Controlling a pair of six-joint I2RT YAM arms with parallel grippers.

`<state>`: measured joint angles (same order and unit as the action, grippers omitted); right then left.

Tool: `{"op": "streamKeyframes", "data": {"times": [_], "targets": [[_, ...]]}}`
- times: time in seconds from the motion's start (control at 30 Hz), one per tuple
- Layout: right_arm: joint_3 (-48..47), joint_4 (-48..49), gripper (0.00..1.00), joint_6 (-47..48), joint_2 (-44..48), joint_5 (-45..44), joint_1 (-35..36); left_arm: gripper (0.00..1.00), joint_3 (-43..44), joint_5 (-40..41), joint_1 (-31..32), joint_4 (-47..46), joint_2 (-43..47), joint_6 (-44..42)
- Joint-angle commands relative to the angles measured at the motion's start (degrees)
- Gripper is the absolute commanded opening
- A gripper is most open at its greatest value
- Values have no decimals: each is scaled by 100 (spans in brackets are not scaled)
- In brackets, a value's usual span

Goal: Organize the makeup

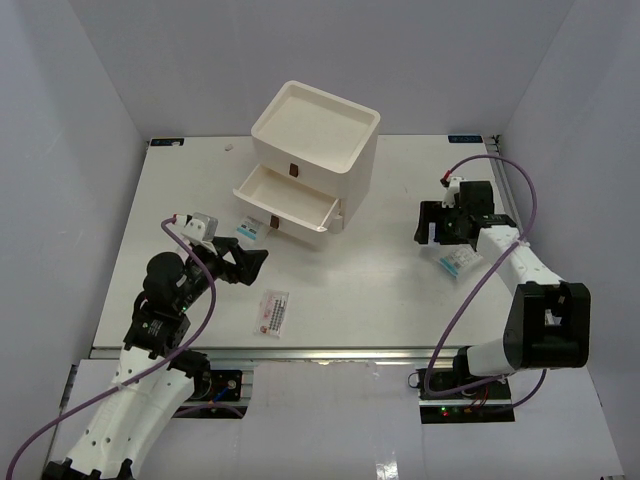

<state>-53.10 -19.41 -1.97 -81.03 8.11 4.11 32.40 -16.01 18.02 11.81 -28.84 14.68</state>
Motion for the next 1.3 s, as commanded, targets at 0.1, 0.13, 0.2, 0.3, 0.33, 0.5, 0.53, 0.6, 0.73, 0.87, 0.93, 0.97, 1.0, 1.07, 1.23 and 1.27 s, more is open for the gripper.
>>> {"op": "streamKeyframes", "data": {"times": [0.1, 0.13, 0.2, 0.3, 0.33, 0.5, 0.53, 0.6, 0.73, 0.87, 0.93, 0.97, 1.0, 1.07, 1.23, 1.27], "targets": [[-152, 1064, 85, -214, -560, -1974, 426, 98, 14, 126, 8, 25, 43, 35], [-195, 1068, 85, -226, -641, -2052, 430, 98, 18, 130, 8, 30, 39, 35], [-286, 1109, 85, -248, -890, -2307, 432, 98, 20, 140, 8, 32, 29, 35], [-384, 1106, 85, -334, -1204, -2556, 435, 98, 20, 153, 8, 29, 22, 26], [-403, 1106, 85, -365, -1293, -2568, 441, 98, 20, 159, 8, 24, 27, 26], [-455, 1212, 81, -435, -1596, -2484, 432, 98, 20, 170, 8, 32, 10, 26], [-450, 1253, 79, -434, -1631, -2446, 432, 98, 20, 177, 8, 32, 10, 26], [-392, 1309, 73, -426, -1705, -2334, 432, 98, 20, 186, 8, 32, 10, 18], [-253, 1386, 45, -385, -1623, -1940, 437, 98, 20, 208, 8, 27, 2, 18], [-70, 1477, 17, -300, -1413, -1556, 441, 98, 20, 223, 8, 41, 10, 18], [0, 1501, 8, -207, -1228, -1290, 441, 98, 20, 230, 17, 41, 8, 18], [54, 1501, 8, -115, -1048, -1103, 441, 98, 20, 230, 17, 41, 2, 18], [60, 1502, 8, -49, -1018, -1075, 443, 98, 21, 230, 9, 41, 10, 18], [170, 1512, 8, 221, -383, -496, 491, 98, 29, 230, 8, 41, 14, 18], [44, 1228, 8, 1323, 812, 844, 786, 98, 29, 221, 8, 48, 18, 18], [-1, 1154, 8, 1627, 1035, 1130, 881, 98, 29, 223, 11, 52, 17, 15]]}}
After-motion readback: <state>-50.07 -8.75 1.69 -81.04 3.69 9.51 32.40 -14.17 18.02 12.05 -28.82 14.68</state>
